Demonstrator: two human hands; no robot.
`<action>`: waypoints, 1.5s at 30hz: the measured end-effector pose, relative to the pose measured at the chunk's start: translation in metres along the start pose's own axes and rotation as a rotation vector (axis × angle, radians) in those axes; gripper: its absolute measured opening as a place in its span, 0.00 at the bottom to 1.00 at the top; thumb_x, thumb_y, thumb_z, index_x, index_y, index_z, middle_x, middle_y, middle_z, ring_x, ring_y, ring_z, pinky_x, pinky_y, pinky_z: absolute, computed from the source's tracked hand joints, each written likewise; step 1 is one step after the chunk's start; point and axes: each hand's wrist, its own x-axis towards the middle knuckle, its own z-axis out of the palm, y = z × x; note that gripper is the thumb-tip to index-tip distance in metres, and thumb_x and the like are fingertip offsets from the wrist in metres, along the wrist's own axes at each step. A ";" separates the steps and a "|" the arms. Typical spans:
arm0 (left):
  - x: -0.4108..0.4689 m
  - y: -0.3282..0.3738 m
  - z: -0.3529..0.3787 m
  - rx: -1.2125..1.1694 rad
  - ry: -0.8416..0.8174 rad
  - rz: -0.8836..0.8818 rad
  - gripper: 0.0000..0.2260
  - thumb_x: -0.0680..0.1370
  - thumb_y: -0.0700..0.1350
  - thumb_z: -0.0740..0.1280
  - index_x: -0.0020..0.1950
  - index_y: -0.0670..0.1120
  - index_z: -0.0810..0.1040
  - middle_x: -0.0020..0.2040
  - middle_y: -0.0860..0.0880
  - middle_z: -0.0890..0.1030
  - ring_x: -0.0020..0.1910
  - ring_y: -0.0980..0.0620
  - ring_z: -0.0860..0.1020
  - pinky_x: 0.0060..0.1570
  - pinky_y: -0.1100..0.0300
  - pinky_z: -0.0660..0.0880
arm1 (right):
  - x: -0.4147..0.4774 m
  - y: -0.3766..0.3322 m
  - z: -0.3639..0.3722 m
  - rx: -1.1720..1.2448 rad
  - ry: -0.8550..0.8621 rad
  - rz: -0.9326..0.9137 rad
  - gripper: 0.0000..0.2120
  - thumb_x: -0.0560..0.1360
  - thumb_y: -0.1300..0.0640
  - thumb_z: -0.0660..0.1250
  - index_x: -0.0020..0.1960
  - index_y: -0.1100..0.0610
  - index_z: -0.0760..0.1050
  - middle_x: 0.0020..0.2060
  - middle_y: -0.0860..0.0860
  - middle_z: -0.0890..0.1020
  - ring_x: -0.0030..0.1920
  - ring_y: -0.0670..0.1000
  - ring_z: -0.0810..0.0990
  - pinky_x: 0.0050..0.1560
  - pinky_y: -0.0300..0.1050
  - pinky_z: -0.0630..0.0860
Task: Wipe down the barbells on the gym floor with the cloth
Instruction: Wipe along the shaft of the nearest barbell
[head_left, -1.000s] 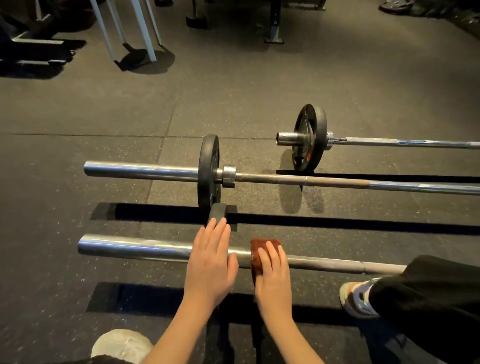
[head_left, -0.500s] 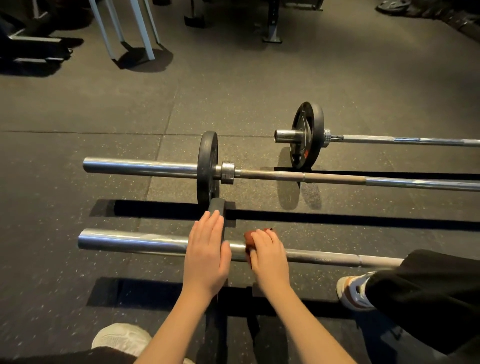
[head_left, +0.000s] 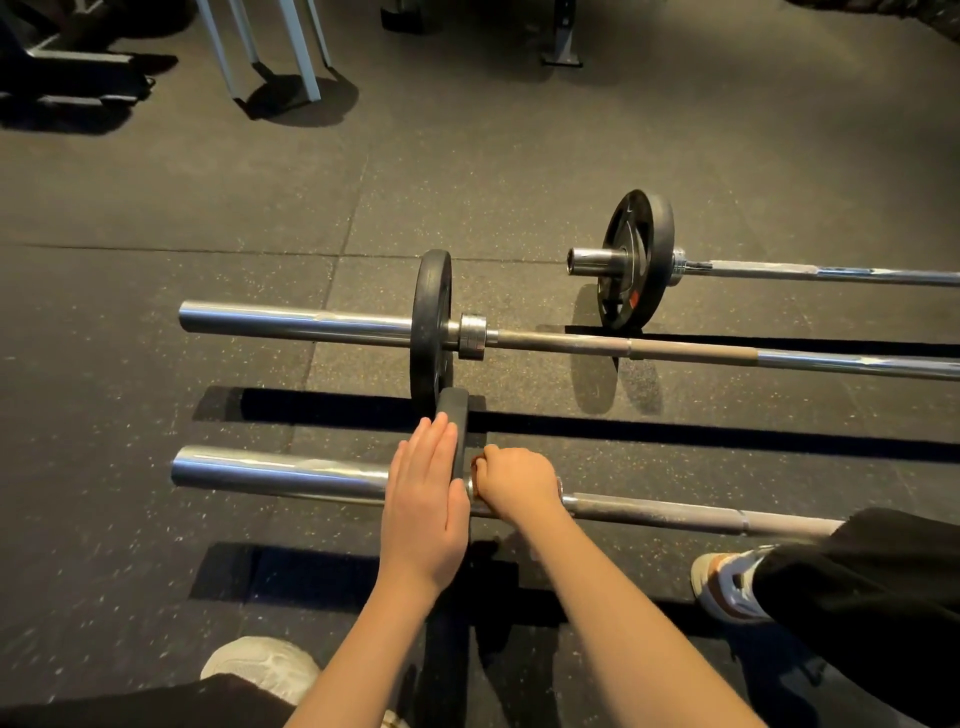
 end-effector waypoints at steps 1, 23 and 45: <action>-0.002 0.000 0.000 -0.001 0.003 0.000 0.25 0.79 0.47 0.50 0.76 0.44 0.61 0.76 0.53 0.59 0.77 0.55 0.54 0.76 0.50 0.53 | 0.002 -0.004 0.001 -0.011 -0.011 0.004 0.16 0.82 0.52 0.51 0.58 0.57 0.74 0.53 0.56 0.81 0.55 0.58 0.78 0.53 0.51 0.70; 0.004 0.000 0.000 0.063 0.020 -0.023 0.25 0.79 0.48 0.49 0.76 0.45 0.61 0.76 0.53 0.59 0.76 0.58 0.51 0.76 0.54 0.47 | -0.015 0.010 0.021 0.062 0.238 -0.081 0.15 0.80 0.46 0.56 0.63 0.49 0.73 0.53 0.50 0.82 0.55 0.55 0.78 0.56 0.50 0.68; -0.027 -0.012 -0.063 0.204 -0.184 -0.188 0.20 0.84 0.48 0.54 0.76 0.50 0.60 0.75 0.53 0.63 0.75 0.55 0.58 0.75 0.53 0.53 | -0.079 -0.020 -0.083 1.058 0.445 0.044 0.10 0.82 0.60 0.58 0.58 0.48 0.73 0.50 0.44 0.79 0.51 0.43 0.76 0.49 0.32 0.69</action>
